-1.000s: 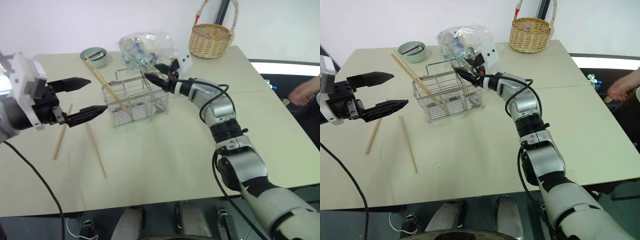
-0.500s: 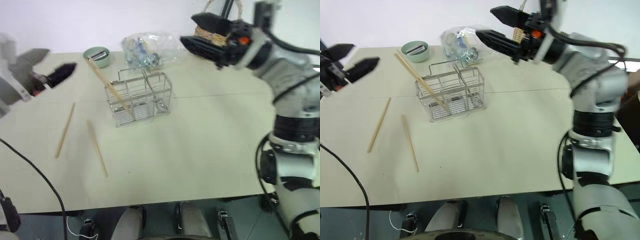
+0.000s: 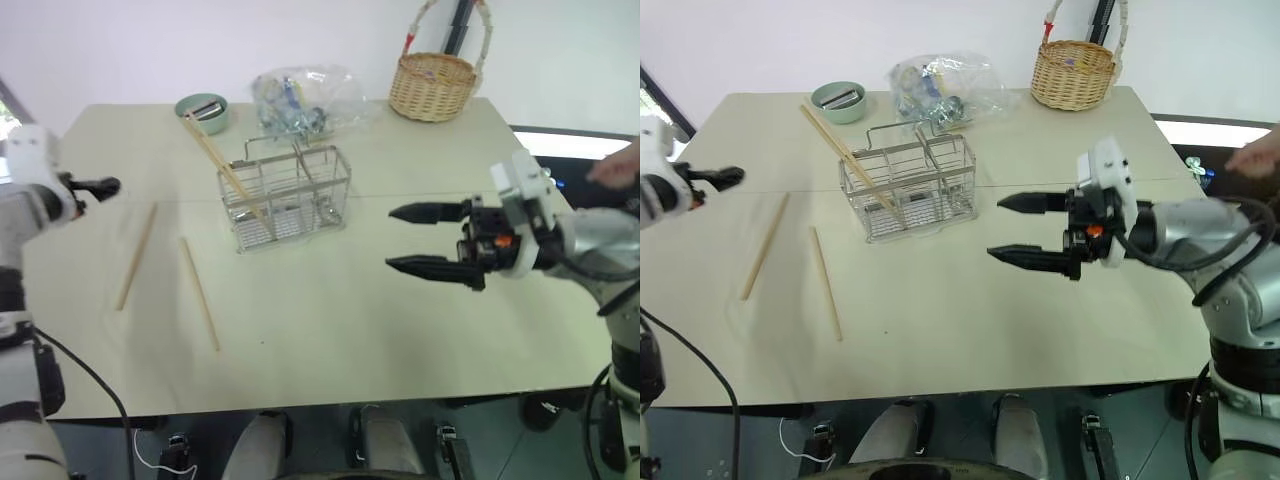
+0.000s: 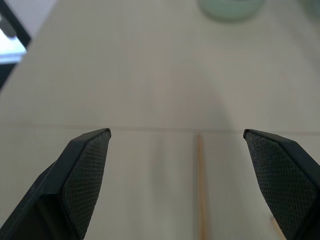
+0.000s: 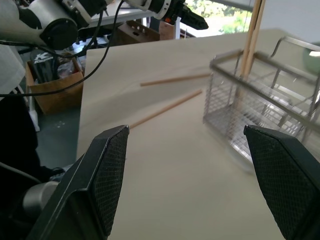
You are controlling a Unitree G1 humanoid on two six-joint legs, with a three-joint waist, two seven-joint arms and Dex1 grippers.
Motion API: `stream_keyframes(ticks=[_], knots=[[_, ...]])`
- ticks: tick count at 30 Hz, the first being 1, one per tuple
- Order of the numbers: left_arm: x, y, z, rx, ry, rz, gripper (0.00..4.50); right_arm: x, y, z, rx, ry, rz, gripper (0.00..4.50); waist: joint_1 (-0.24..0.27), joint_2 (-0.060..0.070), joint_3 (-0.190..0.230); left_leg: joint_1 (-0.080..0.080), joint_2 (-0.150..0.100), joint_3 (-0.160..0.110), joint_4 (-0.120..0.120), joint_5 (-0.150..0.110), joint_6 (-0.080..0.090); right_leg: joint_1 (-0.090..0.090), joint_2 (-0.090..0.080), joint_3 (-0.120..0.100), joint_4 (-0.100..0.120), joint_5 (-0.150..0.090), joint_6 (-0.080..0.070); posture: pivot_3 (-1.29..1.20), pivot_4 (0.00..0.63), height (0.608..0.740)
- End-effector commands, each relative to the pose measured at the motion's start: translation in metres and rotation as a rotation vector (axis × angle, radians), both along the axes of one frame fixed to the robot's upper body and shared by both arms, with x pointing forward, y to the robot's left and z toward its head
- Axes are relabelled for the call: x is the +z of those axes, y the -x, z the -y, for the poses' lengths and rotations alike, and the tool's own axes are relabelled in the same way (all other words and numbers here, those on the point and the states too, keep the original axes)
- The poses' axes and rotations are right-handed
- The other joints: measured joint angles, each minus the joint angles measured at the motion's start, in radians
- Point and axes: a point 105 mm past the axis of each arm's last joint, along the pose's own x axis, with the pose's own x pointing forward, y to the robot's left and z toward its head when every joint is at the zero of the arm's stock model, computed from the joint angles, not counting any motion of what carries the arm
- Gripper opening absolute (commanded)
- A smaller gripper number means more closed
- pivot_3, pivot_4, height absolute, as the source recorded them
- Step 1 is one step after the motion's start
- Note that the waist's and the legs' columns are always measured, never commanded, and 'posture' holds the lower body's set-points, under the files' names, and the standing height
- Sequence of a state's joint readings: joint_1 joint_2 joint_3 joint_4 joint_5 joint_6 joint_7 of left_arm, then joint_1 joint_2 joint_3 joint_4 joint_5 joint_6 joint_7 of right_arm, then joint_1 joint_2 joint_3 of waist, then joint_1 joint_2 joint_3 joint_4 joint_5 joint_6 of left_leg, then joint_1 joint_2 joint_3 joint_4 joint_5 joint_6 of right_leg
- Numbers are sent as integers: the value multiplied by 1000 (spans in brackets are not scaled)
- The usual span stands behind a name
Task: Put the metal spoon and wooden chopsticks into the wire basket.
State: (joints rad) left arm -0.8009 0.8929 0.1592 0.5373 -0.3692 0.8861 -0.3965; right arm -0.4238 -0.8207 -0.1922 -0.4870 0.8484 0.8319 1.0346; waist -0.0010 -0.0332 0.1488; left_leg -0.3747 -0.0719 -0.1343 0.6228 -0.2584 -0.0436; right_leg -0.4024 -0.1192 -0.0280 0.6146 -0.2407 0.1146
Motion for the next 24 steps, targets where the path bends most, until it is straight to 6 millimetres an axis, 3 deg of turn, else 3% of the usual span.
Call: stream_keyframes(ticks=[1, 10, 16, 24], knots=[[3, -13, 8, -52, -37, -22, 4500, 9, 7, -3, -11, -31, 51, 3773, 6, -2, 0, 0, 0, 0, 1, 0, 0, 0, 0, 0, 0, 0, 1, 0, 150, 688], [-18, -25, 5, -21, -13, -156, 4500, 3, 10, 2, -79, -60, 17, 3773, 10, -3, 0, -1, 0, 1, 2, -1, 2, 0, 0, 0, 0, 0, 1, 0, 150, 688], [-32, -29, 18, -59, 30, -209, 4500, 5, 13, 3, -94, -74, 14, 3773, 12, -4, 1, -1, 0, 1, 3, -1, 2, 1, 0, -1, 0, 0, 2, 0, 150, 688], [-59, -21, 16, -20, 23, -310, 4500, 6, 9, 4, -130, -83, 16, 3773, 12, -5, 1, -1, 0, 0, 4, -2, 3, 1, 0, -1, 0, 0, 2, 0, 150, 688]])
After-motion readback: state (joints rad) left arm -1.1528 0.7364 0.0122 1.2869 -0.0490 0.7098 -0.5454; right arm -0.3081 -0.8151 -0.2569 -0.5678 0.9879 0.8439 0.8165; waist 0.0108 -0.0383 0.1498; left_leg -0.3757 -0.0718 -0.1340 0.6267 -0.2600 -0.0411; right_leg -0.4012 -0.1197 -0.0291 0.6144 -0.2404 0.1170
